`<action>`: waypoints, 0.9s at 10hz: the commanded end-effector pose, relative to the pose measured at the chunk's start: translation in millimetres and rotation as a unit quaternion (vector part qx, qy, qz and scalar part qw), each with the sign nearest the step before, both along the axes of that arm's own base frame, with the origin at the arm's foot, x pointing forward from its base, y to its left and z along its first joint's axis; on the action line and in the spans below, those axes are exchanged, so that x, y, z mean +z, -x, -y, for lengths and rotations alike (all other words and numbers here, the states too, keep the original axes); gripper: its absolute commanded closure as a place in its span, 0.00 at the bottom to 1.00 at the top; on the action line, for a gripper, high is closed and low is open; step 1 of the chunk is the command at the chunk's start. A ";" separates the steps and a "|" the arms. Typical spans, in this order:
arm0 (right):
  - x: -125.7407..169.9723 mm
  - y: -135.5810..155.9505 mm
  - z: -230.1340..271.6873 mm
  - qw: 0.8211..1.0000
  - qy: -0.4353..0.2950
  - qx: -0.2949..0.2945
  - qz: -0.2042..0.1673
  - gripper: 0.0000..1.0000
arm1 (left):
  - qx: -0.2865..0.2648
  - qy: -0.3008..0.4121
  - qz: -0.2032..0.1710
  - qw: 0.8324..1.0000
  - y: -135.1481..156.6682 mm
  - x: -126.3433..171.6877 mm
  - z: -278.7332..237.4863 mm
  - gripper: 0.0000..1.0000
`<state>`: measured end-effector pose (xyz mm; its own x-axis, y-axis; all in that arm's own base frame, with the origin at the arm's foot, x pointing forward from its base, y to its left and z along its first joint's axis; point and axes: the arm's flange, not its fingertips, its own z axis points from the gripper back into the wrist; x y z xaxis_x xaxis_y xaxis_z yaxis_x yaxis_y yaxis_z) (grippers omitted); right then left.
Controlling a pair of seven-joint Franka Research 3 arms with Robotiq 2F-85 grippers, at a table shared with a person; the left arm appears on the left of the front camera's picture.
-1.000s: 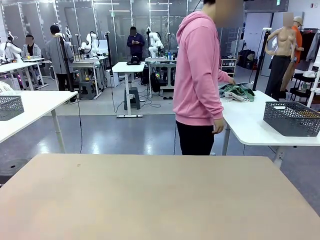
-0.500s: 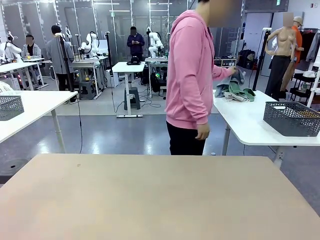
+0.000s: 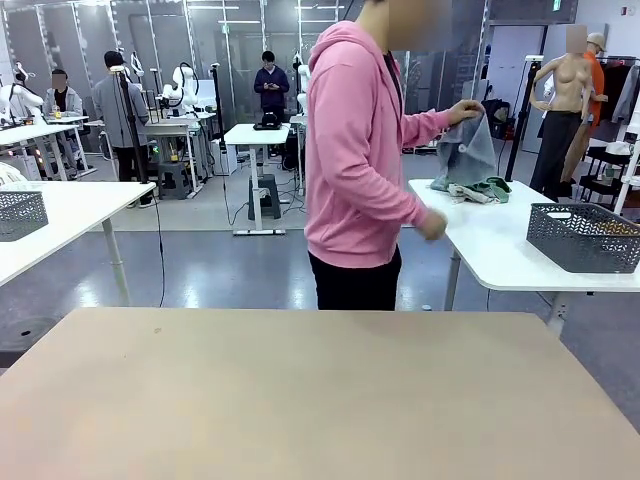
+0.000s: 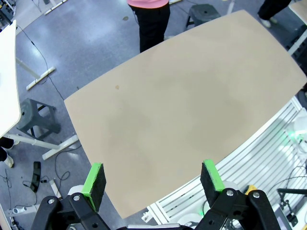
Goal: Fold the towels and place them in the basket.
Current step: When a person lays out a Towel with hook on the table, fold it in half twice.
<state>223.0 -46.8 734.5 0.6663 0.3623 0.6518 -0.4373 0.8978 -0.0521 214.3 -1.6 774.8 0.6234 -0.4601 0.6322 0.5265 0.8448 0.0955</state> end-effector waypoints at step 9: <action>0.5 0.5 0.8 1.000 -0.003 -0.003 0.001 0.00 | 0.000 -0.005 0.001 1.000 1.9 2.6 0.6 0.00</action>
<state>223.0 -46.8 734.5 0.6663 0.3623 0.6518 -0.4373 0.8978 -0.0521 214.3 -1.6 774.8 0.6234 -0.4601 0.6322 0.5265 0.8448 0.0955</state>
